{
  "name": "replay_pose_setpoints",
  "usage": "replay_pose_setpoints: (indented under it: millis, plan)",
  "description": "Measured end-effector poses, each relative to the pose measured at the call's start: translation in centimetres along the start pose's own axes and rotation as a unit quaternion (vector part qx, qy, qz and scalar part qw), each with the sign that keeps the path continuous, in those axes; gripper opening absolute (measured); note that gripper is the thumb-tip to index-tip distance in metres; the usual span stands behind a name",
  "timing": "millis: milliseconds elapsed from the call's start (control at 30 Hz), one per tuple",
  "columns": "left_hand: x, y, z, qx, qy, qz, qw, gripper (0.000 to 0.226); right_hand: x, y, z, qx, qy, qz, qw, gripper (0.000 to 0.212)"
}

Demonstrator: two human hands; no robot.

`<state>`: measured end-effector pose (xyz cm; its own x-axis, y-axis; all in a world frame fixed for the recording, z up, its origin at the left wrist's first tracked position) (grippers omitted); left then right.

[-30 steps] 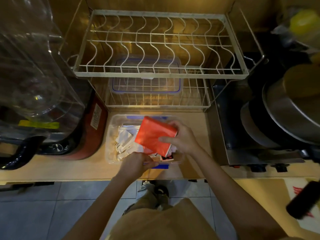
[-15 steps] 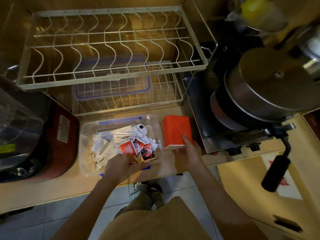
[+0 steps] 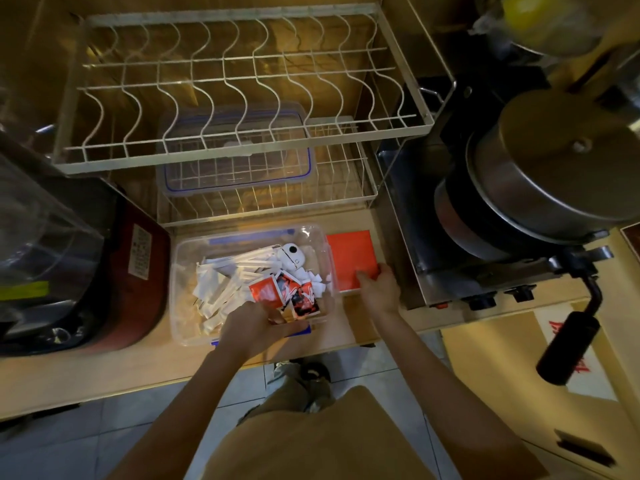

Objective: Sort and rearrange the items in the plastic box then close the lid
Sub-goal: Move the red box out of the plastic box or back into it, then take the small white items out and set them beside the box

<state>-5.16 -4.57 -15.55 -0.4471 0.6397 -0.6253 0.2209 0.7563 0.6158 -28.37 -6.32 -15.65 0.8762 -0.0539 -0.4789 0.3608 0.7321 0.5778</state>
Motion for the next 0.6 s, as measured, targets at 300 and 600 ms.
replay_pose_setpoints:
  millis: [300, 600]
  plan:
    - [-2.2, 0.2, 0.6, 0.012, 0.153, 0.006, 0.988, 0.029, 2.9, 5.1, 9.3, -0.274, 0.045, 0.004, 0.961, 0.034]
    - [-7.5, 0.7, 5.7, -0.04, 0.078, -0.213, 0.973, 0.037, 10.8, 1.6, 10.0, -0.26, 0.18, 0.077, 0.946, 0.033]
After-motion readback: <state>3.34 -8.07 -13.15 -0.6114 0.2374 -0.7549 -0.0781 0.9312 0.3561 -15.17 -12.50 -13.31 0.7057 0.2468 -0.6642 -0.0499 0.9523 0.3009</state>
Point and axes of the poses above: each hand's wrist, its own y-axis away from the middle knuckle, its own x-axis out of the palm, z = x × y, the point moved 9 cm from there along -y, towards the middle knuckle, and after that the axes turned 7 degrees about z, right-handed, at the moved point
